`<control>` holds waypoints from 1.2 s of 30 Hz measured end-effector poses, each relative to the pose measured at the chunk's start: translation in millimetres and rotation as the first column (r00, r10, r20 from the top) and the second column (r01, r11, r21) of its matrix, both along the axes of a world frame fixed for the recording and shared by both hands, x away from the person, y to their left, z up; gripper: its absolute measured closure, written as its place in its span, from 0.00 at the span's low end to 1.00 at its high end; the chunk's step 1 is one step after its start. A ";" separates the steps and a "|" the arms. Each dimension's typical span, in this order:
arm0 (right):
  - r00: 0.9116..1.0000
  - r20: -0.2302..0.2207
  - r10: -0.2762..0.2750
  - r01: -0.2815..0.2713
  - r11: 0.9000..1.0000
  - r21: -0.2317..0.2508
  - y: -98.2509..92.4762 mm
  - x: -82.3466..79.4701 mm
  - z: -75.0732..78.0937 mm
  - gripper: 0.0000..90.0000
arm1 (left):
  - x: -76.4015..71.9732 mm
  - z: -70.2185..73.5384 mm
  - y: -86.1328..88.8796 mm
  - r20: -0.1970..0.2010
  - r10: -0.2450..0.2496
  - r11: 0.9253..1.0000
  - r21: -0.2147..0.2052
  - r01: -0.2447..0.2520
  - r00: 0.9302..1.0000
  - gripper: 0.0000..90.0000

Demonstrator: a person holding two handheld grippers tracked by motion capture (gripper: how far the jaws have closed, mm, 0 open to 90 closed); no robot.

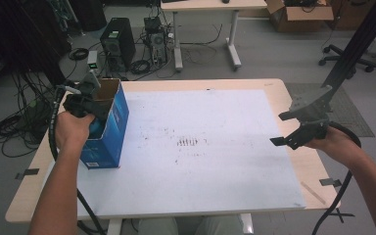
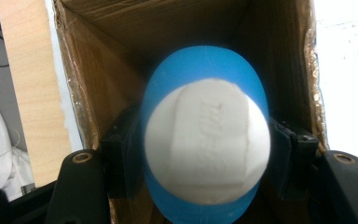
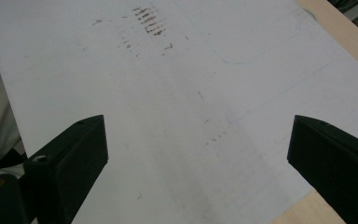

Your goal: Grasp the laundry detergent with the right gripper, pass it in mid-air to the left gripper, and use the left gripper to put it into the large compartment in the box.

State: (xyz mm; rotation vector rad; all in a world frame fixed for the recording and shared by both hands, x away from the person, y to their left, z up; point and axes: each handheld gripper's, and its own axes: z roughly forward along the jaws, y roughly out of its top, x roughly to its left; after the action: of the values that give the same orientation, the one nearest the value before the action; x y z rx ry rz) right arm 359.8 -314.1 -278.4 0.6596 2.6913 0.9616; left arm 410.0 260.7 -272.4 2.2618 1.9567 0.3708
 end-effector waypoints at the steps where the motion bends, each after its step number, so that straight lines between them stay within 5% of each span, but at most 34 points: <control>1: 1.000 -0.002 0.000 0.000 1.000 0.001 0.2 -0.1 -0.2 0.05 | 0.3 -0.3 -0.1 0.001 -0.001 1.000 -0.001 0.001 1.000 0.42; 21: 1.000 -0.006 0.002 -0.002 1.000 0.002 0.9 -3.2 -1.3 0.05 | -4.4 25.1 1.1 0.042 -0.013 0.999 -0.030 0.014 0.999 0.27; 36: 1.000 0.006 -0.006 0.006 1.000 0.009 -4.5 -8.1 4.5 0.05 | -15.1 70.8 -14.8 0.103 -0.072 0.997 -0.013 0.074 0.992 0.19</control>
State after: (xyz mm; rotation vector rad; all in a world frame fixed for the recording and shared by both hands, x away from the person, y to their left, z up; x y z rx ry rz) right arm 351.7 -318.6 -273.9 0.6648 2.6796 0.9738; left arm 394.9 246.0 -201.6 2.2493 1.8162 0.4506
